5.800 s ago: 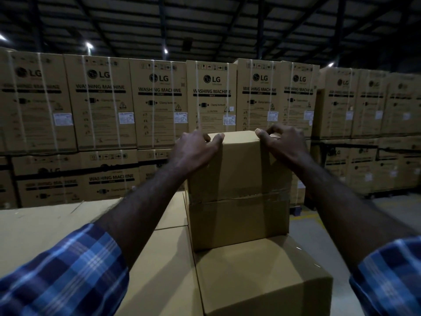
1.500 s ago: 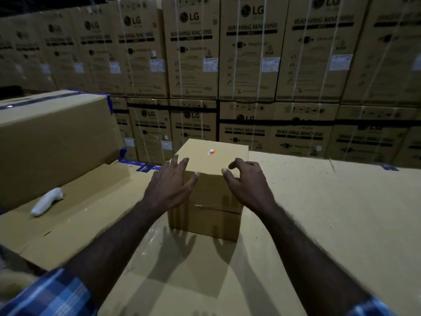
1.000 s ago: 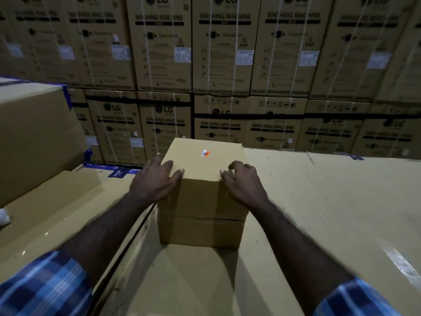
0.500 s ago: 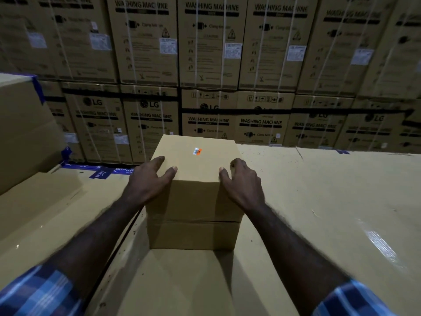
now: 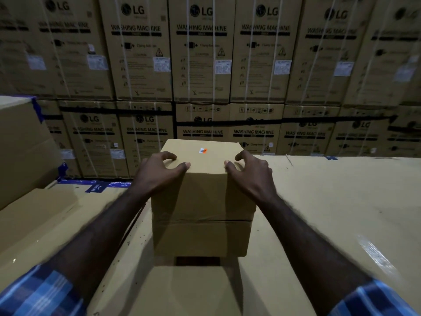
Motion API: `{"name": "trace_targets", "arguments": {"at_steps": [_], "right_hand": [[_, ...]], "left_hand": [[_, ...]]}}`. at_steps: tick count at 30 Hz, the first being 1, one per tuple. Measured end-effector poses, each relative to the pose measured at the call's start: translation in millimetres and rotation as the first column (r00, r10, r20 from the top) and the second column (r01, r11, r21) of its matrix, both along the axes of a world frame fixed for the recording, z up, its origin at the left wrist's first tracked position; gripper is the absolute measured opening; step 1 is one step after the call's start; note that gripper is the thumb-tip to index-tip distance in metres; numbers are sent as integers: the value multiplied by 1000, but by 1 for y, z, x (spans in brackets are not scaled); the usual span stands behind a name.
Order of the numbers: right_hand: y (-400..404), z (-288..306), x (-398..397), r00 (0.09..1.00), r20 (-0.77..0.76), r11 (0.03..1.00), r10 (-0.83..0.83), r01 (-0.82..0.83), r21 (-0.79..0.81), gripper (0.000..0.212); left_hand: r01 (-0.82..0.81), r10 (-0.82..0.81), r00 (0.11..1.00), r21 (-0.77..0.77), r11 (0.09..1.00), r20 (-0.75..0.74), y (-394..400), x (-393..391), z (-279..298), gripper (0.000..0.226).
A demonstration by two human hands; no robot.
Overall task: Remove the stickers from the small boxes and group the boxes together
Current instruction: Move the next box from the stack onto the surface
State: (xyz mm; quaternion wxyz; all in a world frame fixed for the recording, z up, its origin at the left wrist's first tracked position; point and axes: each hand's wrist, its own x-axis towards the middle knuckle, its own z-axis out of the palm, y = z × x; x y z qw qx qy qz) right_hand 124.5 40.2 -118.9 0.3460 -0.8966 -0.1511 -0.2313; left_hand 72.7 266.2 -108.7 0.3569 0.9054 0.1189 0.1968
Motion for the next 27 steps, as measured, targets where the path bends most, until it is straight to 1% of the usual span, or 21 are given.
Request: {"name": "trace_targets", "arguments": {"at_steps": [5,10,15,23,27], "right_hand": [[-31,13,-16,999,26,998,-40,39,42,44],[-66,22,-33,996,54,996,-64,60,67,43],[-109,32,-50,992,72,992,-102,97,79,42],[-211,54,-88,983,104,986,-154,146,76,41],[-278,65,-109,984,122,991,-131,126,45,40]], "left_hand": [[12,-14,998,35,999,66,-35,-13,21,59],[46,-47,993,9,999,104,-70,-23,30,60],[44,-47,989,23,999,143,-116,-35,40,58],[103,-105,975,22,994,198,-215,-64,60,59],[121,-119,968,8,993,222,-280,-84,64,59]]}}
